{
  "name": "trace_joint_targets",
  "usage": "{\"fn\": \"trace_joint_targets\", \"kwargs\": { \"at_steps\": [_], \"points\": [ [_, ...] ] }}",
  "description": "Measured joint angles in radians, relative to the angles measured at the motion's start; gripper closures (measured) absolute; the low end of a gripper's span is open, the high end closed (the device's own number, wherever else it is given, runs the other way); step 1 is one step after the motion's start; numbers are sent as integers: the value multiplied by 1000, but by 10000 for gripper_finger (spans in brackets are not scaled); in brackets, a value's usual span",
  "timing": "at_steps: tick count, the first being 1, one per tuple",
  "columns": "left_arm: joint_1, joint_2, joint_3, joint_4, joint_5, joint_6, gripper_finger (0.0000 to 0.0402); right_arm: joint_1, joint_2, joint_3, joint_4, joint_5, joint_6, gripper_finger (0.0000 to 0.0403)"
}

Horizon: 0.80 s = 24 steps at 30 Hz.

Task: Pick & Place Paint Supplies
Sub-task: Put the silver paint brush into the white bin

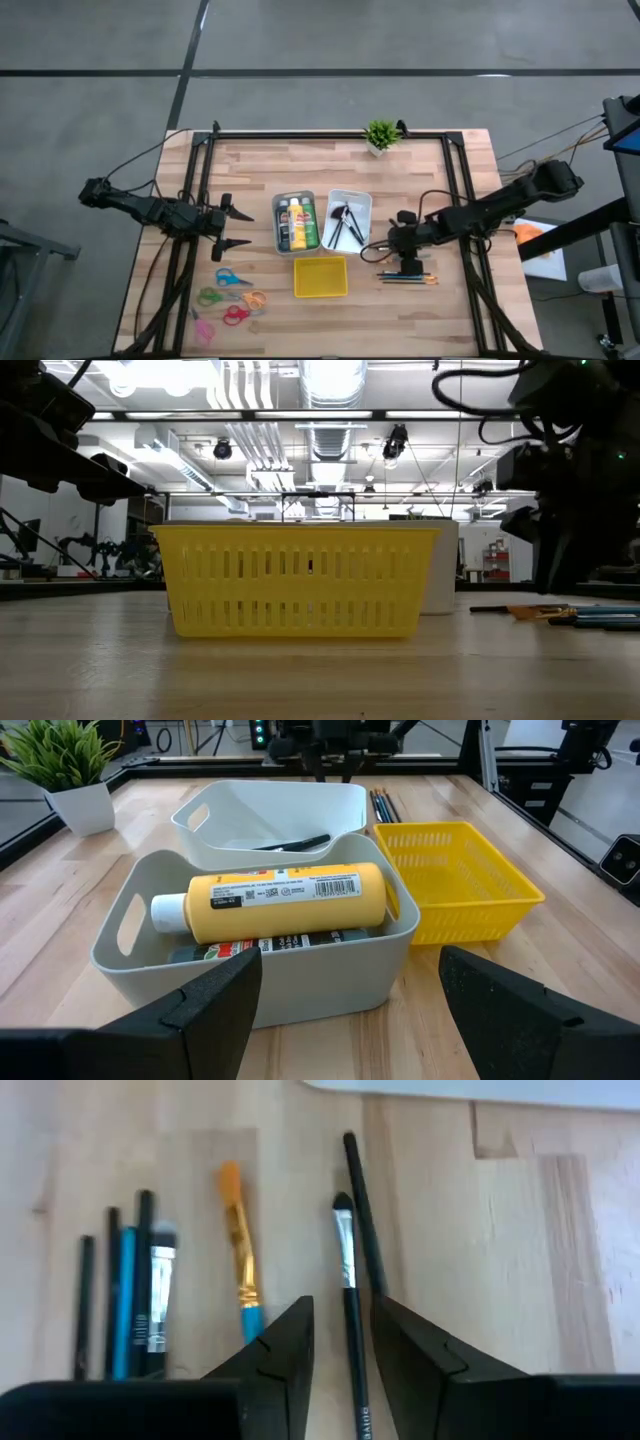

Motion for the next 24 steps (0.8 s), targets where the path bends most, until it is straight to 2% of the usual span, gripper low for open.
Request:
{"fn": "trace_joint_targets", "kwargs": {
  "at_steps": [5,12,24],
  "points": [
    [0,0,0,0,0,0,96,-1,-46,0,0,2,0,303],
    [0,0,0,0,0,0,96,-3,-44,-6,-8,33,0,303],
    [0,0,0,0,0,0,96,-10,66,-16,-6,52,0,303]
  ]
}}
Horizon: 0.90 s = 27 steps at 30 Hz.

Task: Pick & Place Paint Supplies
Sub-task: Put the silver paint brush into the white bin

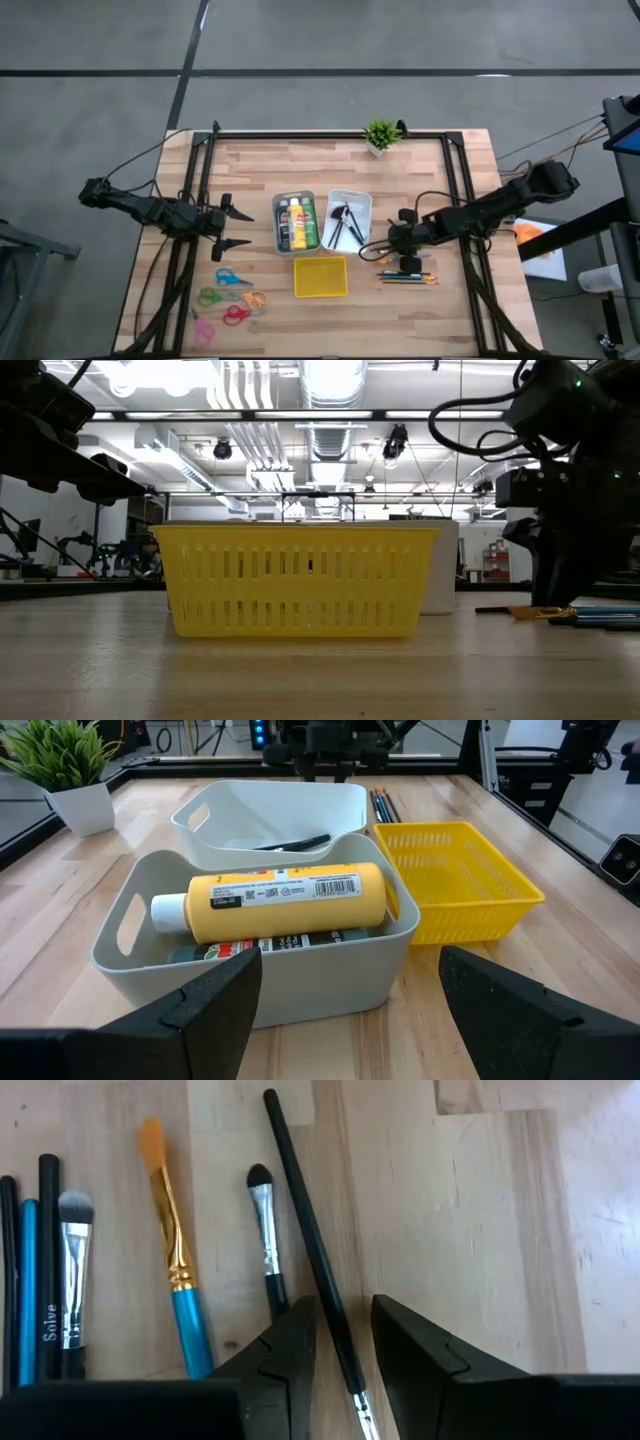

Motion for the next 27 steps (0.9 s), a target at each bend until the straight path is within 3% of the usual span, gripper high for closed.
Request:
{"fn": "trace_joint_targets", "kwargs": {
  "at_steps": [14,22,27],
  "points": [
    [0,0,0,0,0,0,96,1,26,2,3,-1,0,306],
    [0,0,0,0,0,0,96,1,27,1,4,2,0,385],
    [0,0,0,0,0,0,96,1,27,1,3,12,0,385]
  ]
}}
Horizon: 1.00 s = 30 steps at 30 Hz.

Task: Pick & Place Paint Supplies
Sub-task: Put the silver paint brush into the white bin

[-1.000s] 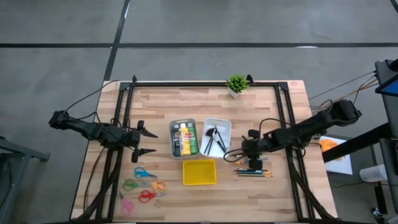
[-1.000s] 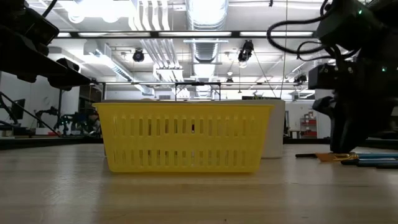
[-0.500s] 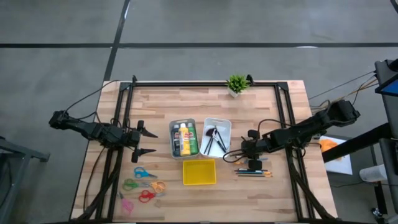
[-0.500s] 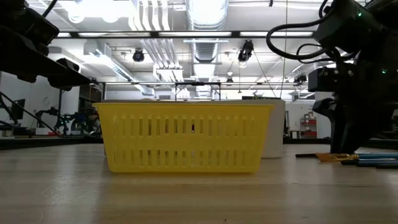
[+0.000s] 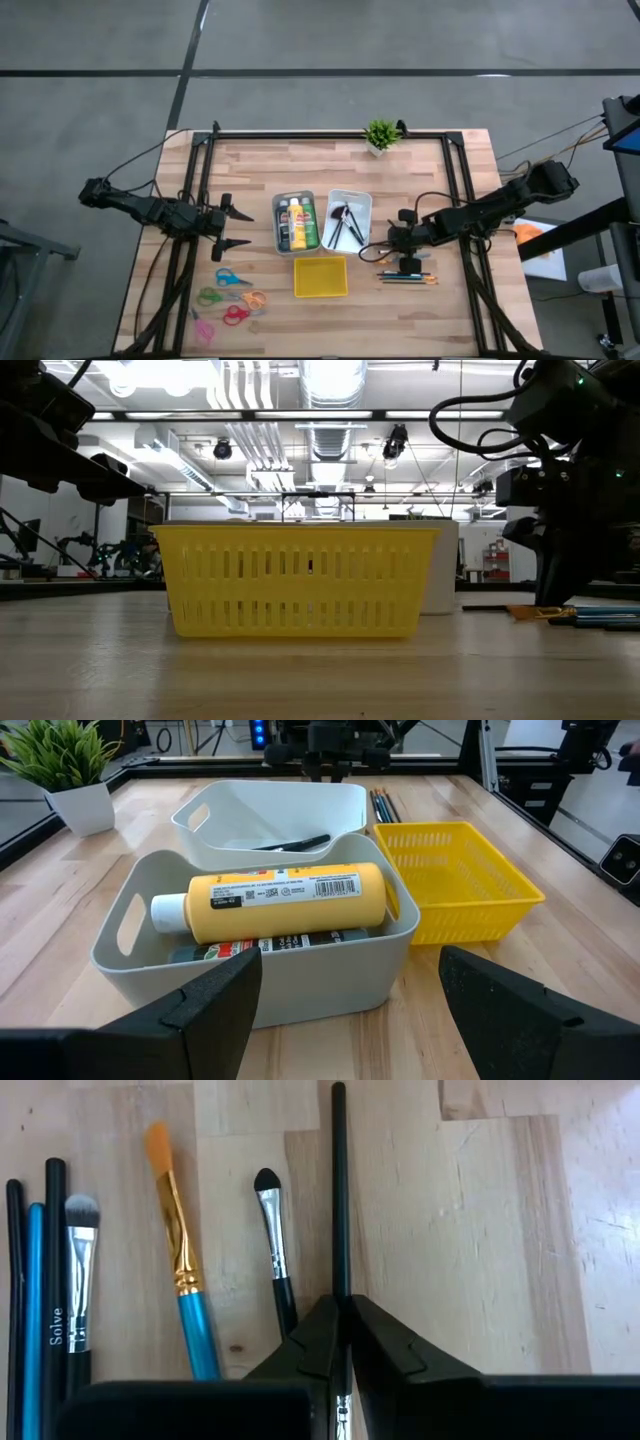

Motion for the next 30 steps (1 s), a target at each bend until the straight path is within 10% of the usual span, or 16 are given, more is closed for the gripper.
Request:
{"fn": "trace_joint_targets", "kwargs": {
  "at_steps": [30],
  "points": [
    [0,0,0,0,0,0,96,-74,-407,202,-209,65,118,385]
  ]
}}
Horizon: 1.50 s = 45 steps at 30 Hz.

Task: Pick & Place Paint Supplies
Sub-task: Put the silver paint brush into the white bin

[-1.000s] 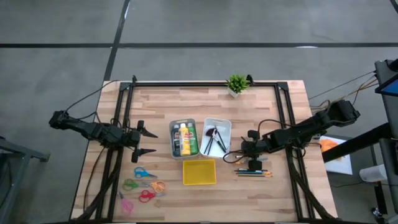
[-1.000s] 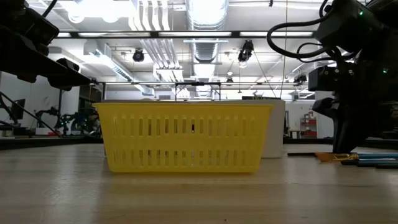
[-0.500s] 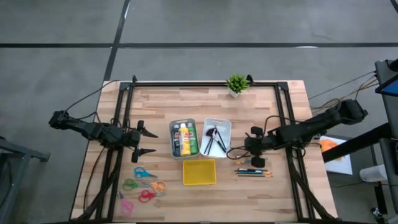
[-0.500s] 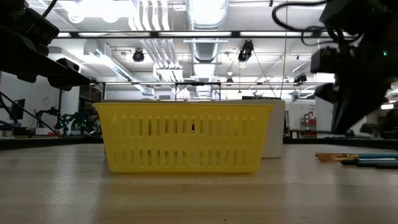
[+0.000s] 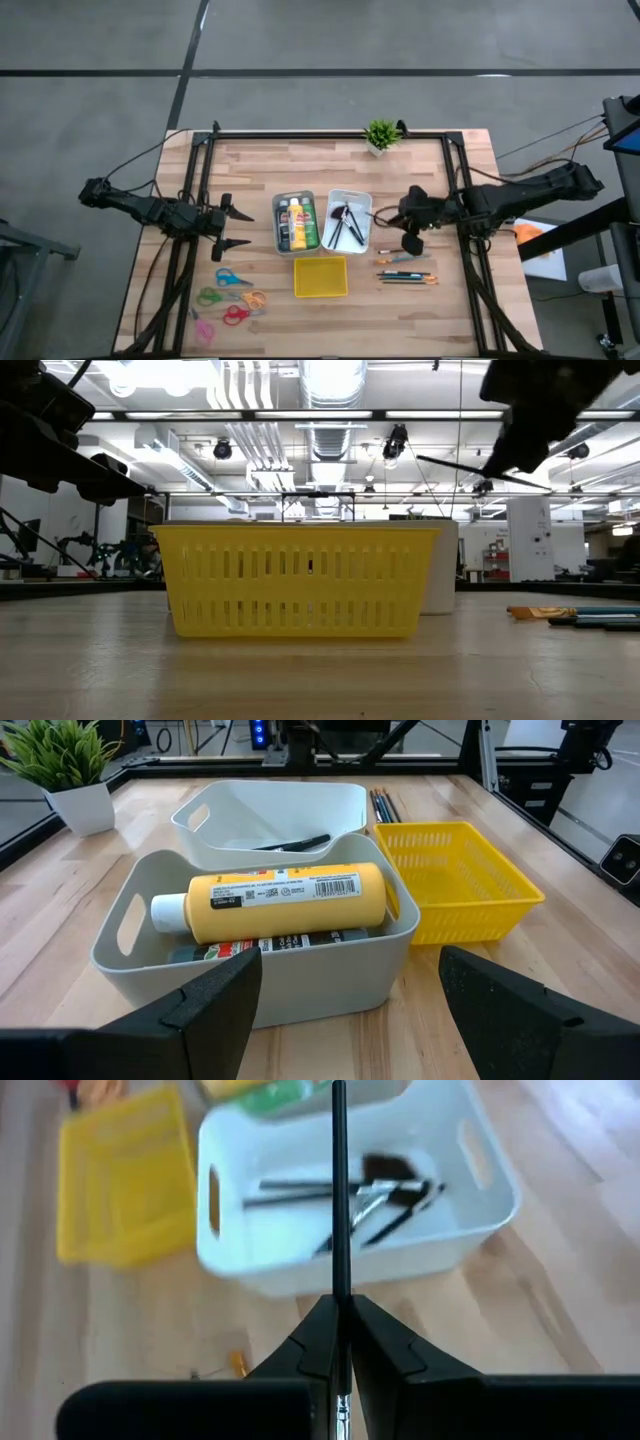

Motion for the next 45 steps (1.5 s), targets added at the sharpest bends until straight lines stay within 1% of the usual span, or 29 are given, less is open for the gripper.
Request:
{"fn": "trace_joint_targets", "kwargs": {
  "at_steps": [3,11,14,17,20,24,30,39,42,45],
  "points": [
    [0,0,0,0,0,0,96,-36,20,33,6,-1,75,385],
    [0,0,0,0,0,0,96,-181,108,111,46,-3,396,385],
    [0,0,0,0,0,0,96,-216,157,122,103,-3,463,385],
    [0,0,0,0,0,0,96,-226,220,132,158,-3,510,385],
    [0,0,0,0,0,0,96,-226,293,159,175,-7,535,385],
    [0,0,0,0,0,0,96,-226,406,217,160,-54,538,385],
    [0,0,0,0,0,0,96,-226,572,336,60,-70,553,385],
    [0,0,0,0,0,0,96,-228,815,507,-93,-137,528,385],
    [0,0,0,0,0,0,96,-228,870,549,-127,-142,526,385],
    [0,0,0,0,0,0,96,-228,897,570,-132,-143,524,385]
  ]
}}
